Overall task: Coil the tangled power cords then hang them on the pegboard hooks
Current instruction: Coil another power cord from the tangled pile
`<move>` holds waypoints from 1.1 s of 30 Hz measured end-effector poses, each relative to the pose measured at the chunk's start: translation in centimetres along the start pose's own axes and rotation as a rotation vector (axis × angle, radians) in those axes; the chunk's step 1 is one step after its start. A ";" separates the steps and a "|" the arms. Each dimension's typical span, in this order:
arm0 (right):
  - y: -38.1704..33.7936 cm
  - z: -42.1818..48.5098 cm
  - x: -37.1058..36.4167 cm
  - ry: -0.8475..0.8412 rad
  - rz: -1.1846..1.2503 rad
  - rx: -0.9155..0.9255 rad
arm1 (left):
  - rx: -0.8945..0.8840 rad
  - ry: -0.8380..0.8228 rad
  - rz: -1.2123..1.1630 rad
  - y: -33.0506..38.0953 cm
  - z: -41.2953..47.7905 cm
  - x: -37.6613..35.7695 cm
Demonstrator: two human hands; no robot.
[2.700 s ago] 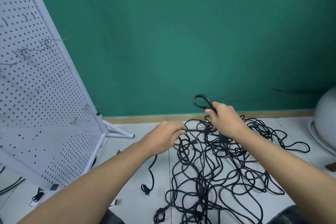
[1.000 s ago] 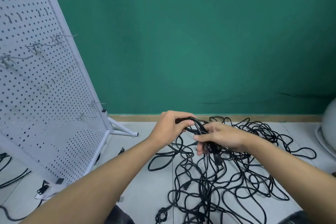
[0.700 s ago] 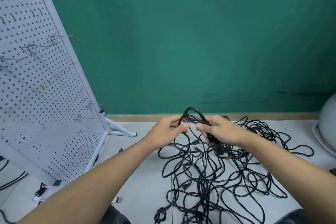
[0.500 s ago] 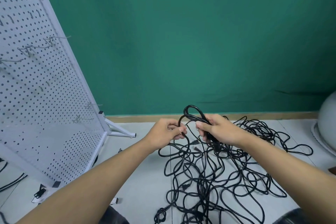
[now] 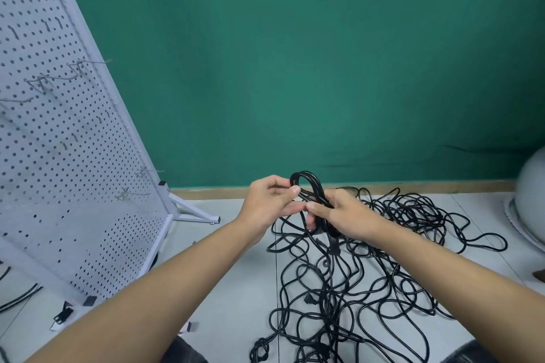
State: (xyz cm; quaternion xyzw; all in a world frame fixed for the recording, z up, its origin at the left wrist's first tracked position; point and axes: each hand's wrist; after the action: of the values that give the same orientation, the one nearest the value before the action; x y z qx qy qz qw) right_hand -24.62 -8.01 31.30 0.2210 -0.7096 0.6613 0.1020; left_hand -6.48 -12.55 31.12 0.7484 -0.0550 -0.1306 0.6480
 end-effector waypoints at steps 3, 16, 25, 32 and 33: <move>-0.1 -0.1 0.1 0.038 -0.057 -0.017 | -0.052 0.034 0.106 0.0 0.0 -0.2; -1.4 -0.3 1.3 0.173 0.299 0.004 | -0.288 -0.397 0.962 -2.3 -0.9 -0.1; -1.5 -0.5 2.1 0.313 0.197 -0.047 | -0.164 -0.163 0.852 -2.5 -0.2 1.1; -1.5 -0.6 2.4 0.281 0.347 -0.012 | -0.115 -0.089 1.270 -2.1 -0.5 1.9; -1.7 -0.5 2.2 0.260 0.362 0.000 | -0.166 -0.065 1.305 -1.9 -0.7 1.2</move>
State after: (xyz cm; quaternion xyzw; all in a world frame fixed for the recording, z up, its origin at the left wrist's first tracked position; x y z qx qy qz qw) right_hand -25.85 -7.91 33.82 0.0029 -0.7186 0.6916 0.0724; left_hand -5.28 -11.90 29.19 0.5044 -0.5068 0.2630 0.6478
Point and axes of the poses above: each hand's wrist, its own z-axis towards the middle knuckle, its own x-axis out of the back of the hand, y = z × x, and after that the axes turned 1 degree about y, right-handed
